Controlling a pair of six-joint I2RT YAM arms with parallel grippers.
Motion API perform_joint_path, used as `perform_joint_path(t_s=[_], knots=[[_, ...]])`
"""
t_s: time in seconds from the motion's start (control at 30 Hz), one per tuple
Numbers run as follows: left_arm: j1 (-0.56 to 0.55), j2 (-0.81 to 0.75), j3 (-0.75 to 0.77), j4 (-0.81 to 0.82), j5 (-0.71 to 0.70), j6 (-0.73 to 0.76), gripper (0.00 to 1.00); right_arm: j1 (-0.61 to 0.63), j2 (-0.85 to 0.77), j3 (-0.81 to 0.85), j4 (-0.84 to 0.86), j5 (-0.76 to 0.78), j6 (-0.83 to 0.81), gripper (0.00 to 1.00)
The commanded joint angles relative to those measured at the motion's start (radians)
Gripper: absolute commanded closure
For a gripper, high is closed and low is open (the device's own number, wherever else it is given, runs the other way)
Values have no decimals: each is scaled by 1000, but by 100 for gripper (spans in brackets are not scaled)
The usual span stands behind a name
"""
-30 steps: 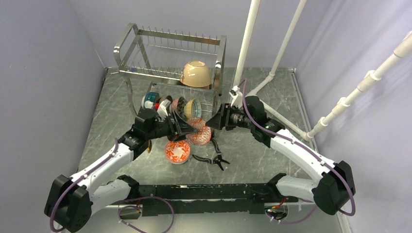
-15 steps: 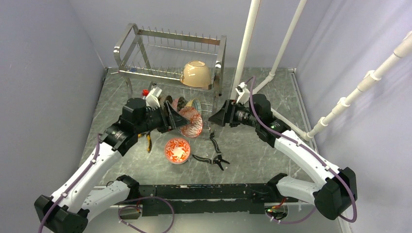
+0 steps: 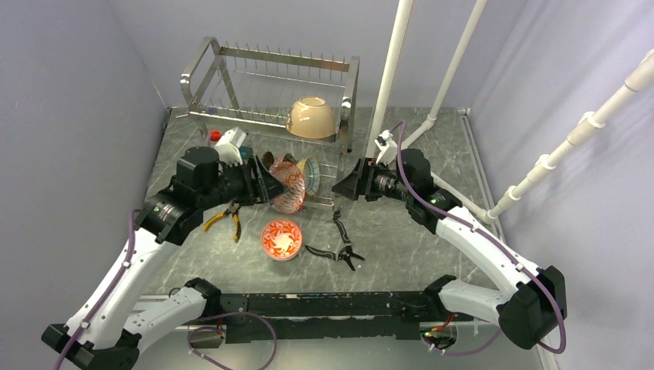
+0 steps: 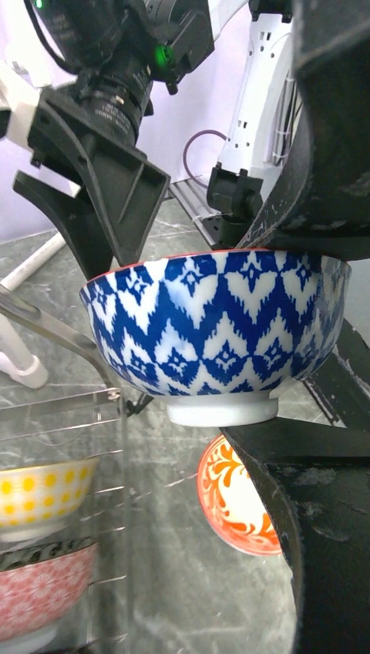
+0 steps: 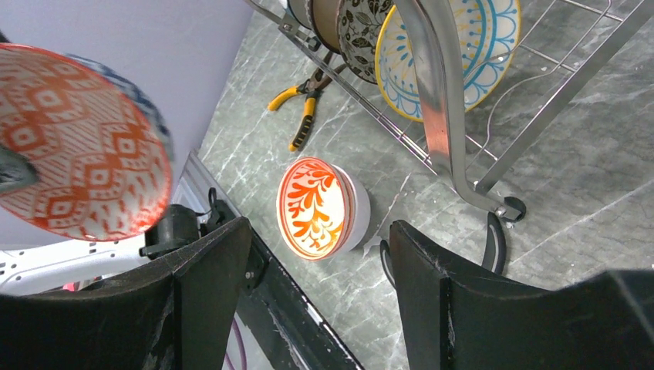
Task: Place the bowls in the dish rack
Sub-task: Pick up the bowl from the center of the board, then turn the bowl upside down on the dish rack.
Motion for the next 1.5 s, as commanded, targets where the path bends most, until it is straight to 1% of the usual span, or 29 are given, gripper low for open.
perform_joint_path(t_s=[0.0, 0.23, 0.47, 0.63, 0.73, 0.93, 1.13, 1.3, 1.4, 1.47], knots=[[1, -29, 138, 21, -29, 87, 97, -6, -13, 40, 15, 0, -18, 30], [1, -3, 274, 15, -28, 157, 97, -7, -12, 40, 13, 0, -23, 30], [1, -8, 333, 117, -12, 193, 97, -10, -12, 34, 13, -4, -26, 30], [1, 33, 411, 127, -70, 248, 97, -13, -6, 29, 21, -7, -23, 30], [1, 69, 463, 143, -98, 271, 97, -13, -3, 24, 28, -12, -18, 30], [1, 140, 548, 242, -132, 291, 97, -14, 5, 9, 59, -38, 2, 30], [1, 262, 677, 231, -237, 364, 97, -15, 11, 12, 58, -48, 0, 30], [1, 355, 771, 228, -287, 446, 97, -15, 21, -8, 116, -91, 43, 30], [4, 399, 802, 242, -295, 518, 97, -15, 26, -10, 122, -102, 47, 30], [9, 429, 825, 244, -329, 579, 97, -15, 24, -7, 108, -97, 36, 30]])
